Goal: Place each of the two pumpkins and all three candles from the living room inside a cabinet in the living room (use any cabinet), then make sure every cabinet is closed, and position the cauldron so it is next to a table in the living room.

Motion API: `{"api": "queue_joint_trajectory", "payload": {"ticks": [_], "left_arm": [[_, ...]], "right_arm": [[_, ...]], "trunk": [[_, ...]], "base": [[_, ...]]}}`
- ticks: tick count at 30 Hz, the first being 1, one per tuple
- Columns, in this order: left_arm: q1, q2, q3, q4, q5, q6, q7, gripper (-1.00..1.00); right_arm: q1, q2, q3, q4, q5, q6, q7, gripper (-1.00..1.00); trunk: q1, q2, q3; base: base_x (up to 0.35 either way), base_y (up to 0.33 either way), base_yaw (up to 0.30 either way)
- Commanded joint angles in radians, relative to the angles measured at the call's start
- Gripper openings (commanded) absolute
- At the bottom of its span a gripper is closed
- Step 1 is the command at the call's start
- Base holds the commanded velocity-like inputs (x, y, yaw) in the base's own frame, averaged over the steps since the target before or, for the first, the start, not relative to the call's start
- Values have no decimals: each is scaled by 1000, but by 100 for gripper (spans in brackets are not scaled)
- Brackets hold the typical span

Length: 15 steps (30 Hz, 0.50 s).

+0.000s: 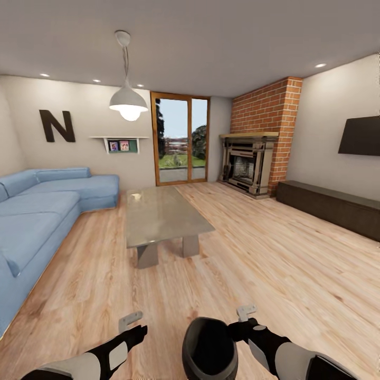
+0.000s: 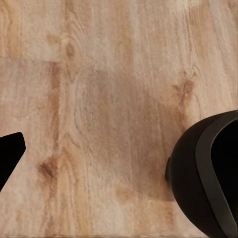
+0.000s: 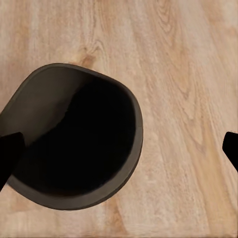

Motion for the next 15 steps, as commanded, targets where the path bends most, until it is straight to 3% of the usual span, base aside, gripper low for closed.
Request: {"api": "queue_joint_trajectory", "payload": {"ticks": [1,8,15], "left_arm": [[-2,-1,-8,4,7,-6,1,100],[-2,-2,-8,4,7,-6,0,100],[-2,-5,-8,4,6,-6,-6,100]], "right_arm": [[-1,0,7,2,-10,-3,5,100],[-1,1,6,1,-10,-2,4,100],[-1,1,5,0,-10,-1,3,100]], "trunk": [[0,-1,-1],[0,-1,-1],[0,-1,-1]], "base": [[-171,-73,-1],[-213,-104,0],[-62,-35,0]]}}
